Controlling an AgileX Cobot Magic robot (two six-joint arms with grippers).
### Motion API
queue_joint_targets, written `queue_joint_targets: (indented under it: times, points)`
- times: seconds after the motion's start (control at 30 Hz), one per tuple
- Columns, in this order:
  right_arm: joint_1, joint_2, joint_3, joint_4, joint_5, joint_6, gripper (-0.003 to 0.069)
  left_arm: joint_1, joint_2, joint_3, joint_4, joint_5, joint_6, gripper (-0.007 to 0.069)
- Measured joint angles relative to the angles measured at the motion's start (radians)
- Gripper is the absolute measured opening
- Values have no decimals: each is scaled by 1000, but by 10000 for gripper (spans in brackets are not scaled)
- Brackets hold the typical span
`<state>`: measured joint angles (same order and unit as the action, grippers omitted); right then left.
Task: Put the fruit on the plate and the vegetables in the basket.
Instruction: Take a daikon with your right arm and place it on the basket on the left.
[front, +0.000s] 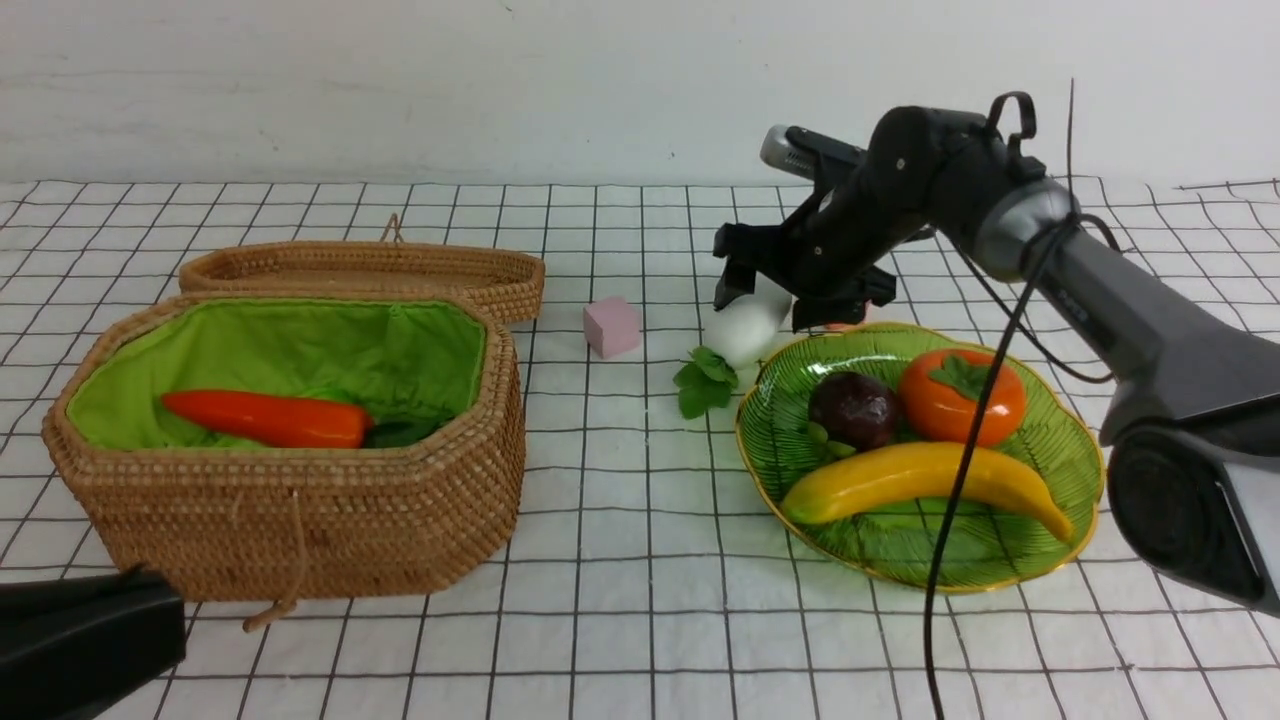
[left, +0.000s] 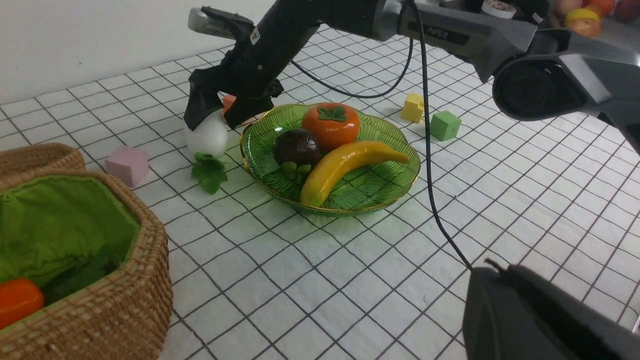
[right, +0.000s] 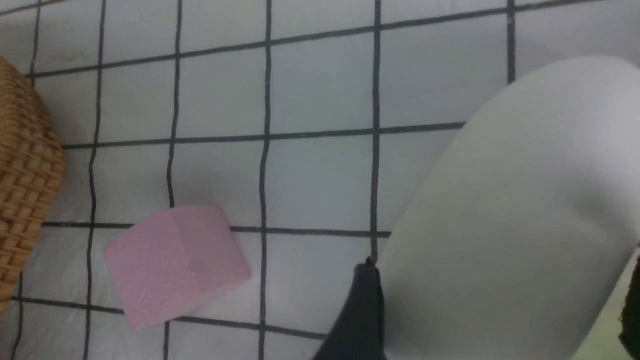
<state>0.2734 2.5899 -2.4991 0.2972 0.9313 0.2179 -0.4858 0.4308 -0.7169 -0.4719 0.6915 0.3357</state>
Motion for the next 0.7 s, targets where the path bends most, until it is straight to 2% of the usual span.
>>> queue_joint_targets:
  times: [0.43, 0.7]
  points:
    - [45, 7, 0, -56, 1, 0, 625, 0, 0, 0, 0, 20, 0, -13]
    - [45, 27, -1, -58, 2, -2, 576, 0, 0, 0, -7, 21, 0, -13]
